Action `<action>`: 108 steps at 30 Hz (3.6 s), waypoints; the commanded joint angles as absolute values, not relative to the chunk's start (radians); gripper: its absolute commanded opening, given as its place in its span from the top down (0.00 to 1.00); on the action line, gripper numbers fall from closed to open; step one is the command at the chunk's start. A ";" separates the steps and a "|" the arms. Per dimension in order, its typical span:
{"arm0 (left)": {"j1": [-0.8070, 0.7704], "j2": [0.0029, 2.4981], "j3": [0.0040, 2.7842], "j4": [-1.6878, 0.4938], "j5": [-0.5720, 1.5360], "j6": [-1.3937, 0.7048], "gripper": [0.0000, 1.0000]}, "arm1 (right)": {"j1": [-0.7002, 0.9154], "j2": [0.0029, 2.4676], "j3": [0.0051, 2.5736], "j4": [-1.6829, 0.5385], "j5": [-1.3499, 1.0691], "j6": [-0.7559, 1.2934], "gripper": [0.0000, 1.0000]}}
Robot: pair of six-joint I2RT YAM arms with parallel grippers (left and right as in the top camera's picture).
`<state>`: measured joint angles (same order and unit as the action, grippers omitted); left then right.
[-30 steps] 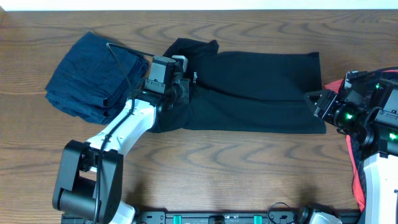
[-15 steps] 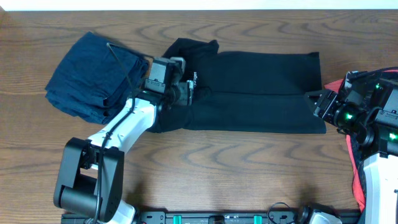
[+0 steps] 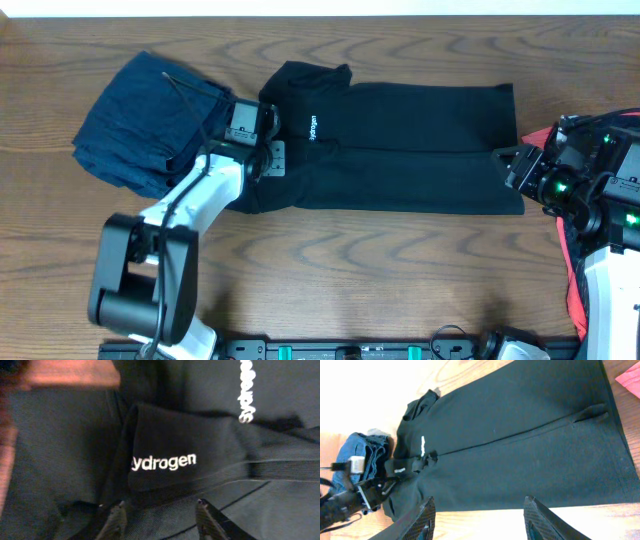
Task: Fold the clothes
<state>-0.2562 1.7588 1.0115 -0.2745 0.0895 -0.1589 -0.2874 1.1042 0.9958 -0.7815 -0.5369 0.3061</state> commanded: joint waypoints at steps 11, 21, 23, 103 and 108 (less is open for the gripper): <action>-0.252 1.803 1.029 -0.171 0.104 -0.144 0.81 | -0.280 1.106 1.000 -0.783 -0.527 0.313 0.45; -0.252 1.761 1.079 -0.095 0.104 -0.131 0.94 | -0.280 1.105 1.000 -0.781 -0.526 0.313 0.45; -0.252 1.761 1.091 -0.077 0.104 -0.131 0.94 | -0.280 1.106 1.000 -0.781 -0.526 0.313 0.45; -0.198 1.663 1.168 -0.734 0.115 -0.083 0.29 | -0.363 1.750 0.958 -0.818 -0.089 0.310 0.28; -0.181 1.746 1.149 -0.739 0.118 -0.083 0.29 | -0.361 1.820 0.958 -0.764 -0.147 0.309 0.47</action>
<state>-0.1871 1.6878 1.1709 -0.7292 0.1276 -0.0814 -0.3580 1.7615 0.9714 -0.7898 -0.0994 0.3054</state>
